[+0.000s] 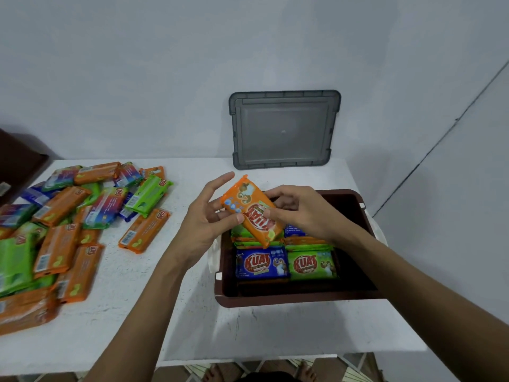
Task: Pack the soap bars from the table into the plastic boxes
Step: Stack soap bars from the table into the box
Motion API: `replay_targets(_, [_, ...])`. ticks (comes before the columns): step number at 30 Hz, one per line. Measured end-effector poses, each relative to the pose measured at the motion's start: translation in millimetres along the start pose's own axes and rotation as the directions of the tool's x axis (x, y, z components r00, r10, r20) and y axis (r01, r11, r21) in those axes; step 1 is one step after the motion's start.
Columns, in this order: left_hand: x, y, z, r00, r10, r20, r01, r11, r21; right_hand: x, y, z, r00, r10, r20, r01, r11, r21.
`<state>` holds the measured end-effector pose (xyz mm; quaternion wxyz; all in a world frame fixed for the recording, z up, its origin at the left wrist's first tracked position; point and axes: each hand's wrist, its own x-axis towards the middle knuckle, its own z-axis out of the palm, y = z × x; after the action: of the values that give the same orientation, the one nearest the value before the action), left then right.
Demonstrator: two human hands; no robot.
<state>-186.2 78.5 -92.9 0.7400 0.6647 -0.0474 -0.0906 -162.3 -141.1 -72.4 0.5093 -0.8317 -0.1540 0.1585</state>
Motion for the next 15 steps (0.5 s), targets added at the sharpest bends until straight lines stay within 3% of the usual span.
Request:
replay_targets(6, [6.3,-4.8,4.0,0.993,0.117,-0.032,-0.106,0.968,0.227,-7.1,2.3,-3.8,0.995,0.074,0.066,-0.086,0.977,0.198])
replay_targets(11, [10.4,-18.3,-7.9,0.956,0.288,-0.051,-0.218,0.818,0.533,-14.6,9.7,-8.0,0.985,0.163,0.052,-0.171,0.942,0.290])
replay_targets(15, [9.4,-29.9,-12.3,0.952,0.307,-0.004,-0.233,0.730,0.642,-26.5,18.7,-14.8,0.964,0.235,0.120,-0.264,0.881,0.393])
